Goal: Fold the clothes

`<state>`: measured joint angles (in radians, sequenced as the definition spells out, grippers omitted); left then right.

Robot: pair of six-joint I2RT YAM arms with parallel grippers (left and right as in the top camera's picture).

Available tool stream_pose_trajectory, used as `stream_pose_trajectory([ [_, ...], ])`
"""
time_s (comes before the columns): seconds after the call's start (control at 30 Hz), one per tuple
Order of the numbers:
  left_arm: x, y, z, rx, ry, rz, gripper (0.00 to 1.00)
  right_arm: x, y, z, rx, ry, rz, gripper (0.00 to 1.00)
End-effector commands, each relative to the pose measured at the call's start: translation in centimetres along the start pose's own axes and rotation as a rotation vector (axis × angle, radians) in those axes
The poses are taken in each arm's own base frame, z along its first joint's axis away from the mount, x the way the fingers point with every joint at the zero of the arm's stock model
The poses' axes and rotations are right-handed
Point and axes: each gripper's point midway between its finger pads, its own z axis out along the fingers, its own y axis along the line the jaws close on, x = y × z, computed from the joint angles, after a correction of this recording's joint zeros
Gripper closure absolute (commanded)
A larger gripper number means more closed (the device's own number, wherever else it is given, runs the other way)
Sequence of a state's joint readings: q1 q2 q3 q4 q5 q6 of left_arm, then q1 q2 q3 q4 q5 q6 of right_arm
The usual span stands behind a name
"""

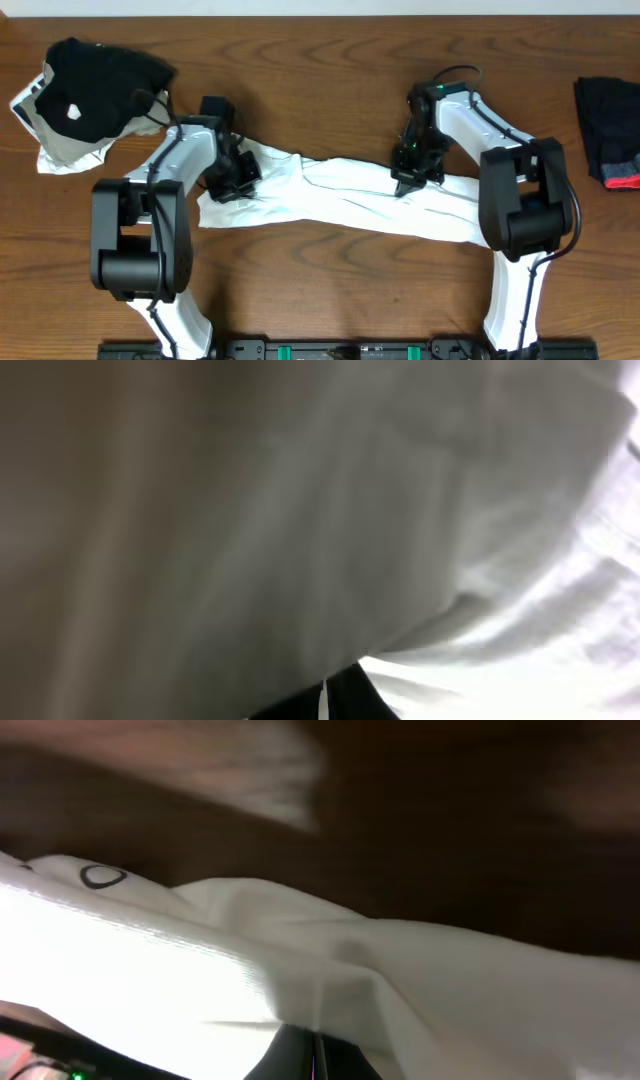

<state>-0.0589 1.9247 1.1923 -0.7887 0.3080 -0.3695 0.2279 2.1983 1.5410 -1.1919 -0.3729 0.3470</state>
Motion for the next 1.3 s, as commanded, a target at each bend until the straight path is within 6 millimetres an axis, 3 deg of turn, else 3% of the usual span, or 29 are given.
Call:
stream_pose_trajectory([
  [0.0, -0.2, 2.2, 0.5, -0.064, 0.002, -0.024, 0.93, 0.3, -5.0, 1.0, 0.137, 0.012, 0.034, 0.99],
  [0.17, -0.6, 2.9, 0.3, -0.06, -0.003, -0.049, 0.93, 1.0, -7.7, 2.0, 0.124, 0.046, 0.106, 0.99],
  [0.6, -1.7, 5.2, -0.4, -0.049, -0.017, -0.125, 0.92, 1.7, -14.2, 0.1, 0.21, 0.077, 0.256, 0.99],
  [1.0, -2.7, 6.7, -1.0, -0.036, -0.04, -0.124, 0.93, 1.6, -16.4, -0.6, 0.181, 0.079, 0.269, 0.99],
  [1.13, -3.4, 5.9, -3.2, -0.019, -0.089, -0.079, 0.93, 1.2, -16.6, -0.9, 0.194, 0.063, 0.266, 0.99],
  [1.27, -3.7, 4.3, -7.6, 0.016, -0.197, -0.015, 0.93, 0.5, -16.4, -1.6, 0.191, 0.041, 0.262, 0.99],
])
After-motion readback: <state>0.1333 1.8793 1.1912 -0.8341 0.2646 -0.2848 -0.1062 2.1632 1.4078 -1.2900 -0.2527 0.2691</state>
